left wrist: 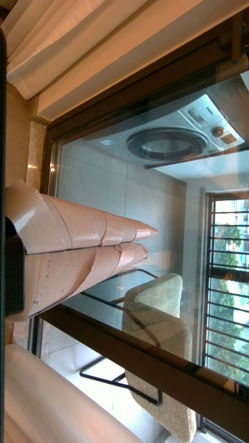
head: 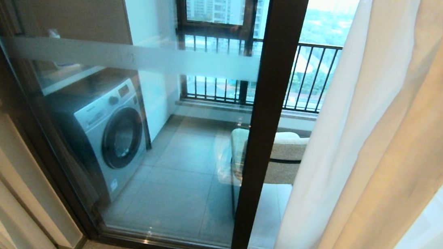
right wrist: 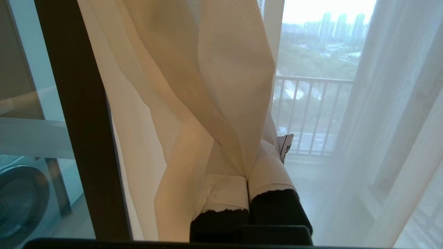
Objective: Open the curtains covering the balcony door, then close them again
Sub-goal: Pull the inner curtains open on both sides
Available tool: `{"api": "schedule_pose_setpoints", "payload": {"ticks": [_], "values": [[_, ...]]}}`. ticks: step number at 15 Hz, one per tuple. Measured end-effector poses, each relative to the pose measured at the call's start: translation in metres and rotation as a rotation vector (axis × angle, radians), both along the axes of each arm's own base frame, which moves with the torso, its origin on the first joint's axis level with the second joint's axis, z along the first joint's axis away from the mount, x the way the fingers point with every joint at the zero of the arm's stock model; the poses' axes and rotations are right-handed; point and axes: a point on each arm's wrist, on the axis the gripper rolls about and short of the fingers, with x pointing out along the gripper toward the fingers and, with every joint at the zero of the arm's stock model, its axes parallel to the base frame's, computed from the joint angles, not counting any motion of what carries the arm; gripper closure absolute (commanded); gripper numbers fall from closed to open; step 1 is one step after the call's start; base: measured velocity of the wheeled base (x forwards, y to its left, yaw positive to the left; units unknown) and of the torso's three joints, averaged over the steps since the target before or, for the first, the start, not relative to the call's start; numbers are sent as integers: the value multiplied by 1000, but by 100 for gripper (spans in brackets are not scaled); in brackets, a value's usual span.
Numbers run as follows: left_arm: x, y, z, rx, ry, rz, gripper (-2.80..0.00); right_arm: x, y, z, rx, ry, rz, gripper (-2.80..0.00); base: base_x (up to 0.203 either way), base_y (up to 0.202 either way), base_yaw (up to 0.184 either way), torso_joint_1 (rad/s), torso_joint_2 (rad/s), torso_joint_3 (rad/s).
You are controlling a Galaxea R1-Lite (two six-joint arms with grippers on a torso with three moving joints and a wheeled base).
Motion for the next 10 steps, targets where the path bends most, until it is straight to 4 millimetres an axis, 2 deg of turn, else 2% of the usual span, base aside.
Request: {"api": "schedule_pose_setpoints", "payload": {"ticks": [10], "values": [[0, 0, 0, 0, 0, 0, 0, 13, 1, -14, 33, 57, 16, 0, 0, 0, 0, 0, 0, 0]]}}
